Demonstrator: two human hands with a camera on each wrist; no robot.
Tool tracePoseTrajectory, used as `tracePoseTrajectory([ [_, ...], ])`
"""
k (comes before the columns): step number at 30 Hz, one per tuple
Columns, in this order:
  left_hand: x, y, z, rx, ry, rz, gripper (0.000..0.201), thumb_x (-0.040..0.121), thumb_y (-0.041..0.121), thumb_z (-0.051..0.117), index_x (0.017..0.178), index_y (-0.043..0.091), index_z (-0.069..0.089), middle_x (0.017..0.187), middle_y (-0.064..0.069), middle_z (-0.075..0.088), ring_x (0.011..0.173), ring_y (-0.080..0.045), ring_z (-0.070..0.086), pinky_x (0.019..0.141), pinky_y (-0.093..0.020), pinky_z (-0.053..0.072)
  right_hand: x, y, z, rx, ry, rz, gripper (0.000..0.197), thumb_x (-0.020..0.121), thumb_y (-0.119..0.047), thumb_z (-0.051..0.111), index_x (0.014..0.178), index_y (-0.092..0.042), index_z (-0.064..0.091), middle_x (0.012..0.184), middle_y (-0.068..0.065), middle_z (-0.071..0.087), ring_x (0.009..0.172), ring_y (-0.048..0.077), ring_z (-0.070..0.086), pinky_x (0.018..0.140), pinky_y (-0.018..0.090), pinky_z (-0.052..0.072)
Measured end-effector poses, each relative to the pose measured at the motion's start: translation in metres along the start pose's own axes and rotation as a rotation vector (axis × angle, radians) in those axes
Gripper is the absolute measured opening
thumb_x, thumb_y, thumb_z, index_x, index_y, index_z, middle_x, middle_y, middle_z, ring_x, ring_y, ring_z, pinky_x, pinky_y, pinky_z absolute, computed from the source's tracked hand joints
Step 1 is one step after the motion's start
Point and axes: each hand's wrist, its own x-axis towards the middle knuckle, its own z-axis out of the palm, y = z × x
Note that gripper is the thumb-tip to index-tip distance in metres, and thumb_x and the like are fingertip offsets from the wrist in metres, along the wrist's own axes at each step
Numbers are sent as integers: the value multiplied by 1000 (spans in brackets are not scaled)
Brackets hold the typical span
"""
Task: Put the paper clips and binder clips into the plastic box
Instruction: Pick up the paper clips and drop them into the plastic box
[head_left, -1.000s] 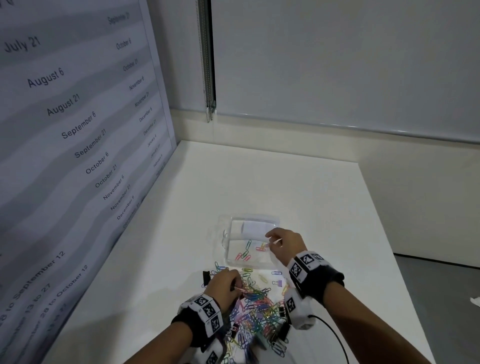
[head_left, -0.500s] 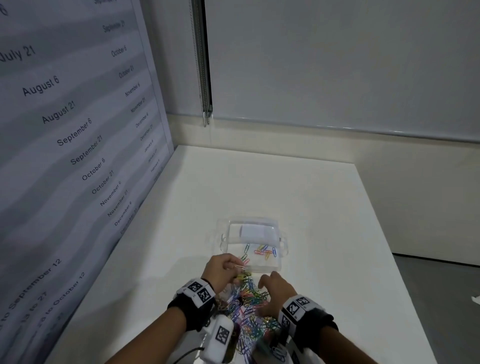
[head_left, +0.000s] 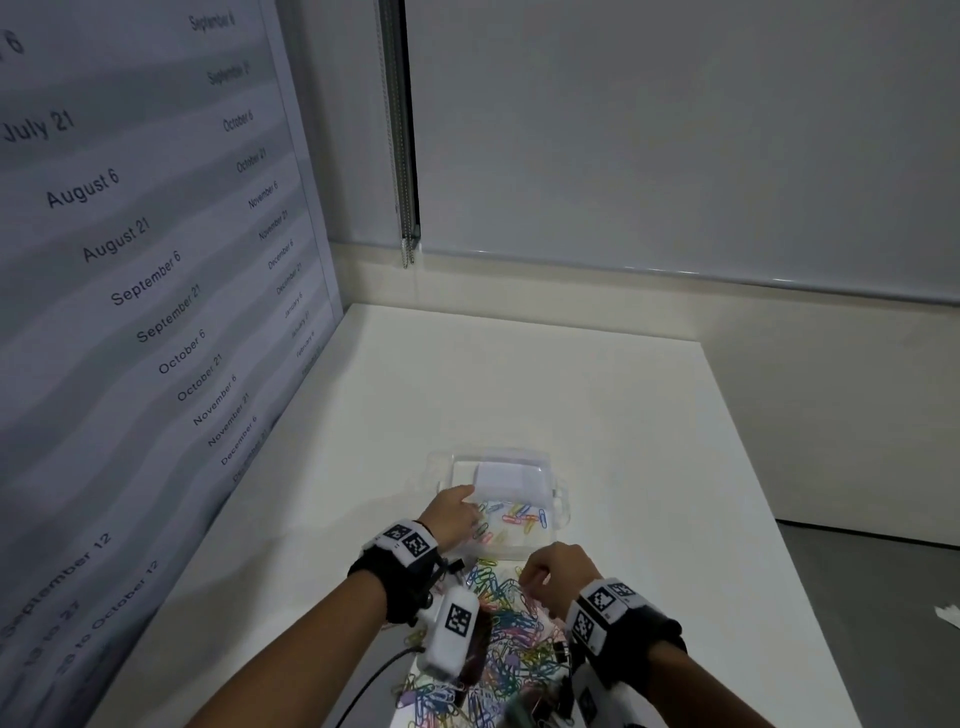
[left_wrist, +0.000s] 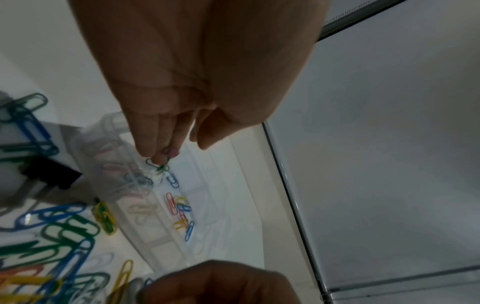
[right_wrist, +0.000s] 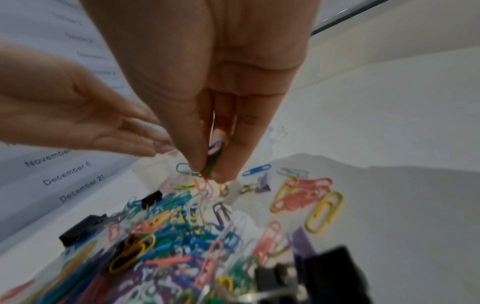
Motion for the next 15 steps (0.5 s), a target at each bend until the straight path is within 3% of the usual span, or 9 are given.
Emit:
tracePoseTrajectory([
  [2,-3,-1,-1,84,-11,33,41,96,0,36,137,-2,39,99,-8,53,89,-19,52,73,-24,41,3,-1,-6,10,31,-16,31,80,-4,44,81,-17,72,96,8,73,80,23,68,62,18,48],
  [4,-9,-3,-4,93,1,60,46,93,-5,35,139,-1,38,123,-13,56,117,-23,52,94,-28,41,7,-3,-15,42,62,-22,31,82,-5,45,74,-23,69,94,8,73,61,18,64,54,17,49],
  [6,-13,-8,-10,68,67,121,48,89,-12,35,135,0,45,137,-13,49,131,-24,43,104,-27,34,14,-9,-23,77,102,-14,25,82,-5,51,78,-18,72,92,10,74,56,13,58,60,19,52],
  [9,-16,-19,-18,-7,190,194,47,84,-20,33,118,0,58,117,-13,57,113,-19,51,94,-21,37,27,-16,-36,95,159,-14,20,82,-4,54,85,-9,74,91,13,74,67,14,59,72,22,52],
  [12,-15,-36,-31,42,286,179,39,86,-15,36,100,13,58,102,-9,58,99,-19,53,82,-21,41,41,-21,-46,121,220,2,21,81,-3,55,88,-10,74,98,10,73,81,16,63,69,15,47],
  [14,-16,-49,-35,195,283,127,32,87,-8,39,104,13,57,106,-10,59,93,-19,53,70,-16,41,46,-21,-47,117,230,5,20,80,-4,57,91,-12,73,105,6,71,93,16,64,68,12,41],
  [15,-17,-54,-35,298,272,105,29,89,-1,41,111,11,57,113,-10,59,97,-20,54,71,-15,43,48,-21,-45,109,221,-3,19,80,-6,59,93,-13,72,107,5,70,97,16,63,71,13,39],
])
